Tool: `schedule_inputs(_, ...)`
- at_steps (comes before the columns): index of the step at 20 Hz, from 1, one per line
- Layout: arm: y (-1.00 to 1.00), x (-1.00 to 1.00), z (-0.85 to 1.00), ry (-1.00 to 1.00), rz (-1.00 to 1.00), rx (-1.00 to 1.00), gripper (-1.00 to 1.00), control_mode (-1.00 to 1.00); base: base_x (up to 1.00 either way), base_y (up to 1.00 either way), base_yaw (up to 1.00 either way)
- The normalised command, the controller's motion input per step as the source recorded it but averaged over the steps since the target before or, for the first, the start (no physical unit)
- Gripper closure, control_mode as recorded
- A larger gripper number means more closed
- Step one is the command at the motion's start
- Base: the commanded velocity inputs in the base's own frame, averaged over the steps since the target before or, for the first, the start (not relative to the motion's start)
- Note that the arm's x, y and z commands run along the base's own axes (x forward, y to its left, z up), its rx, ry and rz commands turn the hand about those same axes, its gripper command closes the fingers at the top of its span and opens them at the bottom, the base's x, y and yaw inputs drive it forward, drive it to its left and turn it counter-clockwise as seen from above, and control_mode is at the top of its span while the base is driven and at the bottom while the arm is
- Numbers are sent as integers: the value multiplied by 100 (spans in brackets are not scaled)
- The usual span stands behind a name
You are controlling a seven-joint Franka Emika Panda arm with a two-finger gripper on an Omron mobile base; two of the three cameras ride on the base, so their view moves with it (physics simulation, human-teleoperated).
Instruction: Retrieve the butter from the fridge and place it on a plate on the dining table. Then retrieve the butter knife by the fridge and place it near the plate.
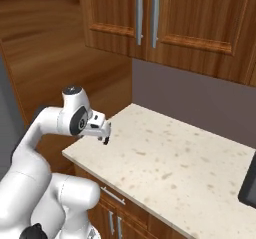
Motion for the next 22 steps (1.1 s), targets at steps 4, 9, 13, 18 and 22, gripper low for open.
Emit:
schedule_inputs(4, -1, 66, -24, 0, 14, 2, -100, -100, 0, 0, 0)
schedule_inputs(9, -1, 48, -23, 2, 9, 4, -100, -100, 0, 0, 0)
schedule_inputs(13, 0, 45, -22, 3, 0, 1, -100, -100, 0, 0, 0)
schedule_inputs(18, 6, 42, -7, 7, -8, -2, -100, -100, 0, 0, 0)
schedule_inputs(22, 3, 53, -18, 0, -9, -2, -100, -100, 0, 0, 0)
